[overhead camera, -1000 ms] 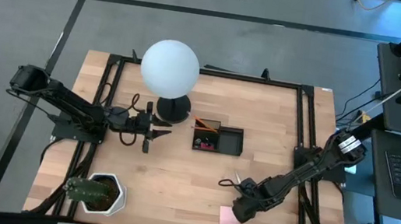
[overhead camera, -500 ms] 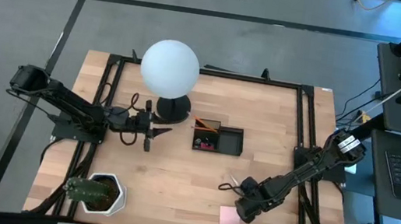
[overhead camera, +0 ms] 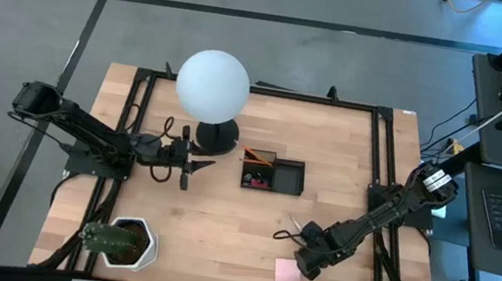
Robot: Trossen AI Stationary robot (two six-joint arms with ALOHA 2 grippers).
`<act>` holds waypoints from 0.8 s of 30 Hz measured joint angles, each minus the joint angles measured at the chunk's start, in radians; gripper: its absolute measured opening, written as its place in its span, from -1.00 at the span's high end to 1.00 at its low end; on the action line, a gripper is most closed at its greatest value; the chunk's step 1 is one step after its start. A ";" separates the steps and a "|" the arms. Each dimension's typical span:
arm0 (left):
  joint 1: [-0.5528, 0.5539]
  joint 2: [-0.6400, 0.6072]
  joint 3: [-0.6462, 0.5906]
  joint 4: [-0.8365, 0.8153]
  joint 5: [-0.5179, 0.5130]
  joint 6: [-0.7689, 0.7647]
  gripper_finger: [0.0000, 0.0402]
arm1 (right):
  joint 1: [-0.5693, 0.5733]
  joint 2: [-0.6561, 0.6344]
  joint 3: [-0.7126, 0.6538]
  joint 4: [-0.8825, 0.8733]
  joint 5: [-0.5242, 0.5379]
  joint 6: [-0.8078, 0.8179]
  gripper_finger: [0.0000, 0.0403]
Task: Pick and place office supplies into organizer
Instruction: Put the black scissors into the black desk organizer
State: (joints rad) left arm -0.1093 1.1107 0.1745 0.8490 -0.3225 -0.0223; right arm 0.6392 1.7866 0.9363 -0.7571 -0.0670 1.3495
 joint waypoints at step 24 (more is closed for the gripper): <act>0.000 0.000 0.000 0.001 0.000 -0.001 0.51 | -0.007 0.020 0.118 -0.159 0.175 -0.125 0.61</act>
State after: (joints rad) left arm -0.1093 1.1107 0.1749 0.8495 -0.3225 -0.0229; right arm 0.6323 1.8065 1.0542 -0.9157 0.1083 1.2249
